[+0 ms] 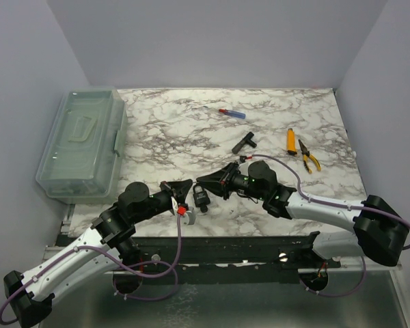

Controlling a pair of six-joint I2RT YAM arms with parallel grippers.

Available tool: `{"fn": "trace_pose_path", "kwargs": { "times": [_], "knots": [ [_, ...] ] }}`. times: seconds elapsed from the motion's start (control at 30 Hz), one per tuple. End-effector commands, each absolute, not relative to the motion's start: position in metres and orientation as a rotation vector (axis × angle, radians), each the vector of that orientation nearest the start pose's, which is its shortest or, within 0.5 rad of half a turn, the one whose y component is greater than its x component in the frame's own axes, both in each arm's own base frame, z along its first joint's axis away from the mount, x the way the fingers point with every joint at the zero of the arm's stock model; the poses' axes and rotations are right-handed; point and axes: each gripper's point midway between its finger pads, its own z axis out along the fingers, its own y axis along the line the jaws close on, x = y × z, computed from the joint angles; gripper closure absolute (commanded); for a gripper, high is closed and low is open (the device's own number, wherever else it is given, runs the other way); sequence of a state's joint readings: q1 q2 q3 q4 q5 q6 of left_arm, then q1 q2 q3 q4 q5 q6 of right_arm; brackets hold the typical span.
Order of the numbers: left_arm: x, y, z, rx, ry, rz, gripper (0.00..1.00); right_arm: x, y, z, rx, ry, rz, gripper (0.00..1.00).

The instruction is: Unlock with the key

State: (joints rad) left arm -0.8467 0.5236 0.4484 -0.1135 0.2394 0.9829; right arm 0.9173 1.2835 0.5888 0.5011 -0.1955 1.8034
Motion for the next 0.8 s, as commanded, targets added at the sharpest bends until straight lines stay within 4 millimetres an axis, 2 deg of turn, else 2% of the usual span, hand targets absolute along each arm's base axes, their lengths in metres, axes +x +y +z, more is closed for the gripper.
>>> {"fn": "trace_pose_path", "kwargs": {
  "times": [0.0, 0.43, 0.53, 0.7, 0.77],
  "knots": [
    [0.174, -0.2248, 0.219, 1.497, 0.884, -0.157, 1.0, 0.1899, 0.3778, 0.2235, 0.781, 2.202, 1.918, 0.84],
    [0.1762, -0.224, 0.2176, 1.499, 0.89, -0.142, 1.0, 0.1877, 0.3862, 0.2276, 0.73, 2.213, 1.963, 0.8],
    [0.1766, -0.2239, 0.2164, 1.501, 0.893, -0.141, 1.0, 0.1884, 0.3851, 0.2285, 0.728, 2.205, 1.957, 0.84],
    [0.1768, -0.2234, 0.2149, 1.501, 0.895, -0.138, 1.0, 0.188, 0.3833, 0.2291, 0.718, 2.192, 1.958, 0.99],
    [0.177, -0.223, 0.215, 1.5, 0.894, -0.136, 1.0, 0.1877, 0.382, 0.2291, 0.718, 2.183, 1.962, 1.0]
  ]
}}
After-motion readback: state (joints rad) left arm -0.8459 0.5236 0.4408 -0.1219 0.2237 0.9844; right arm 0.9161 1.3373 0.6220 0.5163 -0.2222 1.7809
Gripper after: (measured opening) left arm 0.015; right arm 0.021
